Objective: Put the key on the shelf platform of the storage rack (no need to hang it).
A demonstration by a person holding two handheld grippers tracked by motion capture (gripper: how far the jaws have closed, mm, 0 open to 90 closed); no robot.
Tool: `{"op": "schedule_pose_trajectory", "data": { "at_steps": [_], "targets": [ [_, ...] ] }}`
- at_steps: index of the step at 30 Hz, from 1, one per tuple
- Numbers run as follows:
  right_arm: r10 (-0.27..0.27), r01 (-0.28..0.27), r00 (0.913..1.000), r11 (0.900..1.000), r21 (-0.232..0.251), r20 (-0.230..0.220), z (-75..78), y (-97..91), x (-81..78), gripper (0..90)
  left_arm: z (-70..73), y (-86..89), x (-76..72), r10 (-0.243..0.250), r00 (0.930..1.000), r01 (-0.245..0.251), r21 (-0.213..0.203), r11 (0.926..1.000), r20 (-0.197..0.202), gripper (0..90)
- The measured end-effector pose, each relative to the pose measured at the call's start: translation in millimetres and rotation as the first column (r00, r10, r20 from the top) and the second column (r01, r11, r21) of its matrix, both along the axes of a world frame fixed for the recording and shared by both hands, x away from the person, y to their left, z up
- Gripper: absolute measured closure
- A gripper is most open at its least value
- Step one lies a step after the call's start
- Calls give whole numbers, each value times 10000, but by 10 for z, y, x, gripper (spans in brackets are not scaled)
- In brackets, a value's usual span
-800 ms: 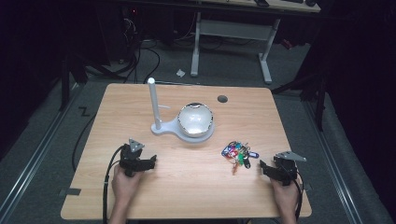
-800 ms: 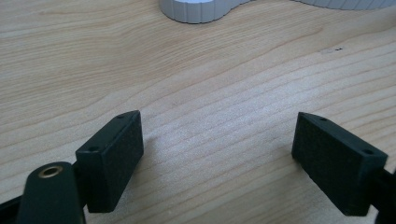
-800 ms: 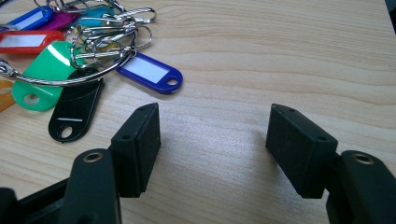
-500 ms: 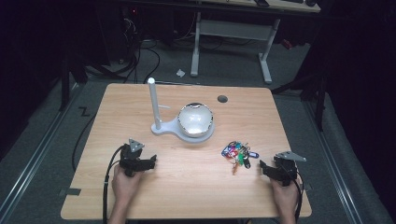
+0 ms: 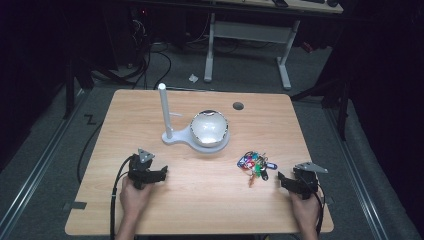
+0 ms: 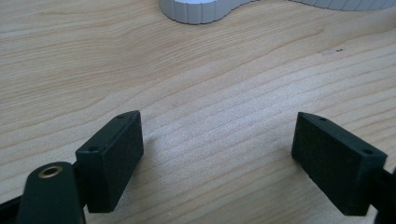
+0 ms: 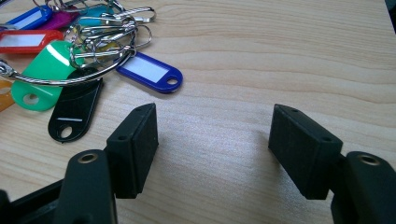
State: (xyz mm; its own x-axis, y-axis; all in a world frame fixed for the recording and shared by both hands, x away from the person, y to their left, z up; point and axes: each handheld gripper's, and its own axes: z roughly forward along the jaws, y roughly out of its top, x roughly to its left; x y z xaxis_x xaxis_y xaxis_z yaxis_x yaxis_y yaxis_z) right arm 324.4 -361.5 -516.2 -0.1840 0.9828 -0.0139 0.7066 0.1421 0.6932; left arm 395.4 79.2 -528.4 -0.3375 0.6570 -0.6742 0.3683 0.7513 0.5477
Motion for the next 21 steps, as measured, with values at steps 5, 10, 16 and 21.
{"op": "schedule_pose_trajectory", "data": {
  "at_steps": [5,10,16,21],
  "targets": [
    [-23,23,10000,10000,4,6,0,1,6,334,1,-1,2,18,10000,-18,-20,10000,-6,172],
    [82,-82,10000,10000,-18,23,1,0,5,349,4,-6,5,83,10000,-83,-75,9999,-43,172],
    [202,-202,9998,9998,60,56,8,3,-18,353,4,-7,7,94,9999,-94,-83,9999,-43,173],
    [186,-201,9989,9992,339,426,43,4,-73,364,4,-8,8,71,10000,-72,-86,9999,-38,173]
  ]
}}
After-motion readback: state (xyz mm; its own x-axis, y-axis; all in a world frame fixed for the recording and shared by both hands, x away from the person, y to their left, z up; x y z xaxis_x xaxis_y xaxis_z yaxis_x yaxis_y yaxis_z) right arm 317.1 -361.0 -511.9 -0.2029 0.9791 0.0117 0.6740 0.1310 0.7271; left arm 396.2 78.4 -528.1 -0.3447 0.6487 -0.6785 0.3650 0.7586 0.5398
